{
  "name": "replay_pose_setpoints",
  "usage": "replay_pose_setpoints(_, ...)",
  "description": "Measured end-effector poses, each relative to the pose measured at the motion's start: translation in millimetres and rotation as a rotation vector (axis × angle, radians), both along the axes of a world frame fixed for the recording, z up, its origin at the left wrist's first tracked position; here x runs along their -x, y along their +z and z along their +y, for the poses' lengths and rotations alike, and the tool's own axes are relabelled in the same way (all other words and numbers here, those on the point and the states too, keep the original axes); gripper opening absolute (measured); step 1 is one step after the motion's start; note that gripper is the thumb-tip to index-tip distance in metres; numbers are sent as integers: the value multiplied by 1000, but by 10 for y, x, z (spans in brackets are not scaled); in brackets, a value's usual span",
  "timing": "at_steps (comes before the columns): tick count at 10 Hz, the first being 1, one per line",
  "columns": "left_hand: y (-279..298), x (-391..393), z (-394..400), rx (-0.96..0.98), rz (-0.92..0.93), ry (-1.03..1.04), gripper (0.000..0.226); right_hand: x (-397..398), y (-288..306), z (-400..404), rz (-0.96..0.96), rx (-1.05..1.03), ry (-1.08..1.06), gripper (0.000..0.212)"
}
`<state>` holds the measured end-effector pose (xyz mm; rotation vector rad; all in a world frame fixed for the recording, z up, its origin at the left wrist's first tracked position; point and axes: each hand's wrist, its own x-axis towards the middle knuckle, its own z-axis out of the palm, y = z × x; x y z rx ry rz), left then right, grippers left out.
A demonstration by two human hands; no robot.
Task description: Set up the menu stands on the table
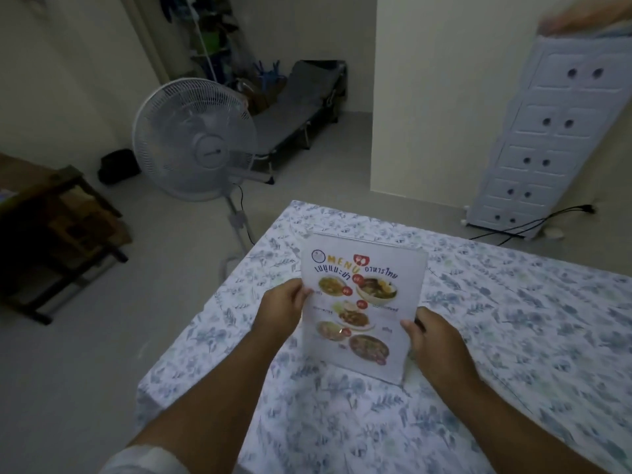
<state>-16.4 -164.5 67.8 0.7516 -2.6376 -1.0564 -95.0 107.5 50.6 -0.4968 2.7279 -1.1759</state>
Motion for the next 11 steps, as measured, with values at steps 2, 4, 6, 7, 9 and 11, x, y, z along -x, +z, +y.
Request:
replay_pose_setpoints(2,-137,787,-1030,-414,207,-23,21,695,40,-948,-54,158,-104,21)
replay_pose_setpoints(4,-101,1867,-2045,-479,255,-87,29,1649,57,-1974,-66,216,-206,20)
replay_pose_setpoints(6,-222,2665,-2674,-472,272,-101,30,2335,-63,-2589,-33,188,-221,17)
replay_pose_setpoints(7,-315,2829,-2796,-469,277,-102,33,2467,-158,-2712,-13,190,-227,17)
replay_pose_setpoints(9,-489,2881,-2790,-393,335,-93,24,2472,-309,-2721,55,218,-210,18)
replay_pose_setpoints(11,-291,2783,-2664,-242,241,-41,34,2446,-154,-2685,26,183,-224,20)
